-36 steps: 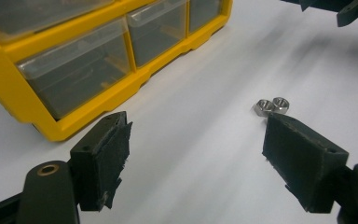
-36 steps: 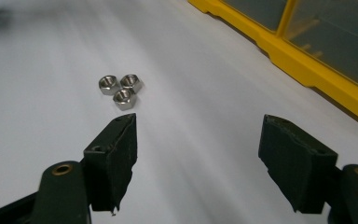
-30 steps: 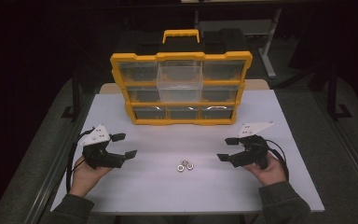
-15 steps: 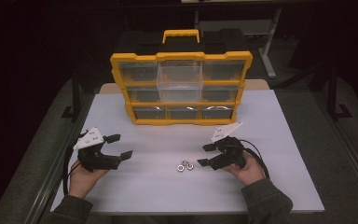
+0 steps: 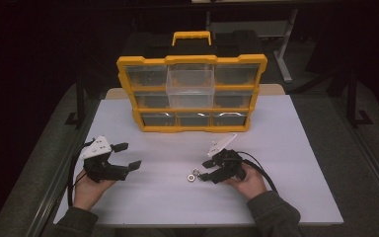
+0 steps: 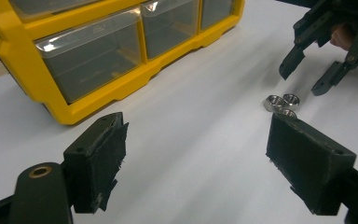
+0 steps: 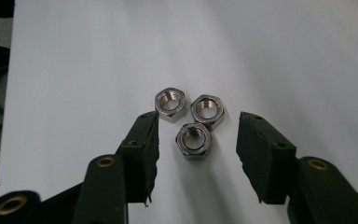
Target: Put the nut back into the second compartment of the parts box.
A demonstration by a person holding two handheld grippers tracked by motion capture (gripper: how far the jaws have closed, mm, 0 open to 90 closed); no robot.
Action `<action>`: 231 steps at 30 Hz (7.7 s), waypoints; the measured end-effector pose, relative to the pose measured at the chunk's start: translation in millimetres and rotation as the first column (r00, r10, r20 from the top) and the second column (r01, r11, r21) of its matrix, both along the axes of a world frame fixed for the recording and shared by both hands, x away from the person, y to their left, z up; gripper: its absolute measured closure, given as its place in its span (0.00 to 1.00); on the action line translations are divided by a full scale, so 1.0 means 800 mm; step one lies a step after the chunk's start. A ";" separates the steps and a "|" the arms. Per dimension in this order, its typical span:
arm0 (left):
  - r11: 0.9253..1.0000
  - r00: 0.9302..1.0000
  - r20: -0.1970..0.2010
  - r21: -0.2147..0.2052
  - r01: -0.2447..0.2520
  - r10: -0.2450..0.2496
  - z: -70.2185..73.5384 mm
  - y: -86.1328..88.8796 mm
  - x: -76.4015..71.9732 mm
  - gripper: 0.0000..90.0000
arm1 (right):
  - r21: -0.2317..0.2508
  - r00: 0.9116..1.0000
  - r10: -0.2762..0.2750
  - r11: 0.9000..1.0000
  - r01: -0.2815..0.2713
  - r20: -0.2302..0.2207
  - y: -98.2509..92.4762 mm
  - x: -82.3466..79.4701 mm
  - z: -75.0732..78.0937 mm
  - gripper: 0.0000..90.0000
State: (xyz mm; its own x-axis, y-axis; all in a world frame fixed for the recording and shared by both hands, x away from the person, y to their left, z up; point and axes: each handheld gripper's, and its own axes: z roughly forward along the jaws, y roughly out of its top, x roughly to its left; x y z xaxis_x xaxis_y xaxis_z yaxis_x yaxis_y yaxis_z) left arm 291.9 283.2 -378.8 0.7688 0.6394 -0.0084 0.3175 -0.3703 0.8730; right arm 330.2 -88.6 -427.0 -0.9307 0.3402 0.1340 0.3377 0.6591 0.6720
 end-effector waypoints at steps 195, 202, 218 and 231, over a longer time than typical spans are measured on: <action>1.000 1.000 -0.002 -0.002 0.001 -0.001 0.001 0.009 -0.003 0.22 | 0.127 0.985 0.038 0.990 -0.060 0.169 -0.020 0.042 0.310 0.63; 1.000 1.000 0.003 -0.003 -0.001 0.001 0.001 0.008 -0.003 0.22 | 0.117 0.984 0.061 0.990 -0.082 0.170 -0.027 0.021 0.274 0.62; 1.000 1.000 -0.007 -0.014 -0.008 0.008 0.002 0.010 -0.004 0.22 | 0.092 0.994 0.049 0.994 -0.058 0.098 -0.028 0.003 0.203 0.59; 1.000 1.000 0.012 -0.001 0.002 -0.002 0.002 0.012 -0.002 0.22 | 0.076 0.998 0.049 0.996 -0.053 0.047 -0.021 0.005 0.141 0.59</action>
